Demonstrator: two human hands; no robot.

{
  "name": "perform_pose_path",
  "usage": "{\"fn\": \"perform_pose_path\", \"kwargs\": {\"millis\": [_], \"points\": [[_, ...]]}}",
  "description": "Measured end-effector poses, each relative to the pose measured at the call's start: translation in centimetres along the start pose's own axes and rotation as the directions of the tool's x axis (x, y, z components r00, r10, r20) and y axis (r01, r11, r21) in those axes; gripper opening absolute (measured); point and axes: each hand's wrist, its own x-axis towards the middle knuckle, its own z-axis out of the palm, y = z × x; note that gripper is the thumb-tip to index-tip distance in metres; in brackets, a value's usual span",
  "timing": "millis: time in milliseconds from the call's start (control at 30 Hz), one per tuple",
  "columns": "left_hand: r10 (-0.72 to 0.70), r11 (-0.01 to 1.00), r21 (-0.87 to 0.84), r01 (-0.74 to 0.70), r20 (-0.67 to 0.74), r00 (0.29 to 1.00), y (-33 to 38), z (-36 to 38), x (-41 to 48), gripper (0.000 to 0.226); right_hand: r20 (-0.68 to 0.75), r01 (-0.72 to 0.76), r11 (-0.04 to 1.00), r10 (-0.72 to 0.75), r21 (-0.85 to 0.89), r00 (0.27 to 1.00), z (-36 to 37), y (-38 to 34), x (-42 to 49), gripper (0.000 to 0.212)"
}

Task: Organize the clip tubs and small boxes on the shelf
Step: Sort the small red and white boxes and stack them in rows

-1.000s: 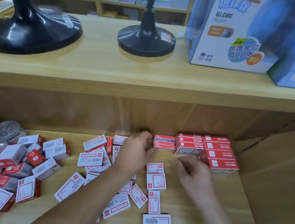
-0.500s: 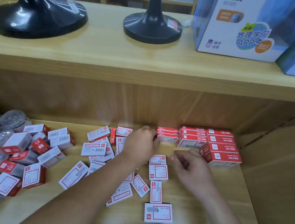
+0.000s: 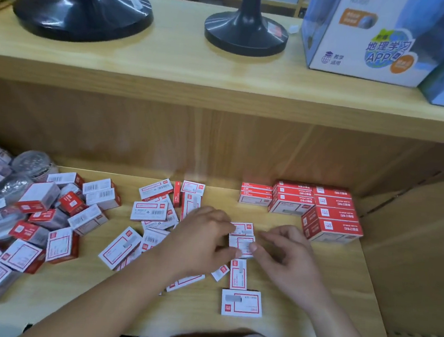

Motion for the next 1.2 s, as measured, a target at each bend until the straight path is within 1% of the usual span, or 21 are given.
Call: {"fn": "perform_pose_path", "kwargs": {"millis": [67,167,300,400,500,633,700,767,833,933,1000,1033,1100,1167,1200], "points": [[0.012,1.000,-0.005,-0.012,-0.027,1.000,-0.1,1.0,-0.9,0.053,0.007,0.017,0.996,-0.017,-0.092,1.000,0.2,-0.1,-0.5,0.043],[-0.002,0.999,-0.053,-0.004,-0.105,0.994,0.0,1.6,-1.4,0.048,0.022,0.035,0.981,-0.031,-0.189,0.999,0.6,-0.2,-0.9,0.040],[0.012,0.995,-0.093,-0.028,-0.166,0.986,0.6,1.8,-1.4,0.044,0.042,0.013,0.976,-0.004,-0.216,0.999,0.2,-0.6,-0.7,0.043],[-0.042,0.989,-0.151,0.008,-0.221,0.974,0.9,1.9,-2.2,0.039,0.059,0.004,0.970,0.010,-0.244,0.998,0.1,-1.1,-0.9,0.046],[-0.082,0.979,-0.202,0.031,-0.252,0.964,1.1,1.7,-2.9,0.029,0.036,-0.027,0.976,0.036,-0.218,0.999,0.1,-1.3,-1.0,0.049],[-0.124,0.970,-0.239,0.051,-0.301,0.946,1.3,0.5,-4.2,0.023,0.020,-0.043,0.979,0.048,-0.200,0.999,-0.2,-1.4,-0.3,0.039],[-0.176,0.953,-0.291,0.079,-0.326,0.929,1.2,-0.3,-5.2,0.021,0.043,-0.072,0.966,0.086,-0.249,0.995,-0.3,-1.9,0.2,0.044],[-0.222,0.934,-0.343,0.100,-0.339,0.914,1.3,-0.8,-6.3,0.021,0.081,-0.102,0.923,0.142,-0.370,0.987,-0.1,-3.0,0.8,0.055],[-0.238,0.932,-0.344,0.113,-0.350,0.906,1.3,-0.9,-7.1,0.020,0.109,-0.121,0.870,0.196,-0.478,0.975,0.4,-4.5,1.3,0.059],[-0.267,0.935,-0.318,0.156,-0.343,0.901,1.1,-1.1,-7.7,0.024,0.156,-0.183,0.853,0.292,-0.489,0.944,1.4,-5.7,2.0,0.065],[-0.272,0.943,-0.279,0.181,-0.333,0.903,0.9,-1.2,-7.8,0.031,0.130,-0.237,0.872,0.319,-0.429,0.939,1.6,-5.4,2.2,0.059],[-0.271,0.947,-0.259,0.188,-0.332,0.904,0.9,-1.2,-7.8,0.033,0.105,-0.283,0.894,0.337,-0.347,0.936,1.5,-5.2,2.2,0.052],[-0.269,0.952,-0.234,0.196,-0.338,0.902,1.1,-1.1,-7.5,0.032,0.069,-0.371,0.920,0.382,-0.127,0.922,1.3,-4.7,2.2,0.042],[-0.285,0.946,-0.249,0.205,-0.344,0.895,1.2,-0.9,-6.8,0.028,0.063,-0.419,0.906,0.415,0.069,0.908,1.2,-4.6,2.2,0.026],[-0.309,0.933,-0.286,0.216,-0.335,0.890,1.4,-0.9,-6.5,0.027,0.066,-0.428,0.893,0.423,0.137,0.904,1.1,-4.8,2.1,0.022]]}}
